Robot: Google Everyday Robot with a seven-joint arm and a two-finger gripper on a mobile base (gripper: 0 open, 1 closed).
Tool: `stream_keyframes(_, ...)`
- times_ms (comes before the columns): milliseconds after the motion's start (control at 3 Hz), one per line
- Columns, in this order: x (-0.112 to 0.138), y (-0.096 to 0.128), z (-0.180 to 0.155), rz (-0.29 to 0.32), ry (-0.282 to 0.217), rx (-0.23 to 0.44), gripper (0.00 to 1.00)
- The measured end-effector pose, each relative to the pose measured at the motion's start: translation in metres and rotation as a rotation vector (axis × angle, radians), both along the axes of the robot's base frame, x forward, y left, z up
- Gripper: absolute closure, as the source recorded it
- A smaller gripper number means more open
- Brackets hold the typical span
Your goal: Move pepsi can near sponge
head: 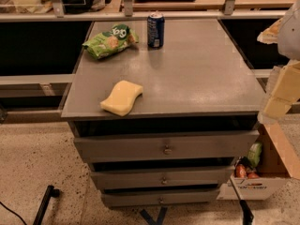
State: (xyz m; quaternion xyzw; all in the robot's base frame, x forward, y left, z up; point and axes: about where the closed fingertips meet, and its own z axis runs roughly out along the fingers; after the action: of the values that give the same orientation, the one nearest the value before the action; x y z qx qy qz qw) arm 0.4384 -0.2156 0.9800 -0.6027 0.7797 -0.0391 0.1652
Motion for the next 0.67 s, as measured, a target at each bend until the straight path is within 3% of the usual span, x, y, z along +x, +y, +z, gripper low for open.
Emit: stream_keyframes(667, 0.014, 0.003, -0.004, 0.012, -0.006, -0.012, 0.00)
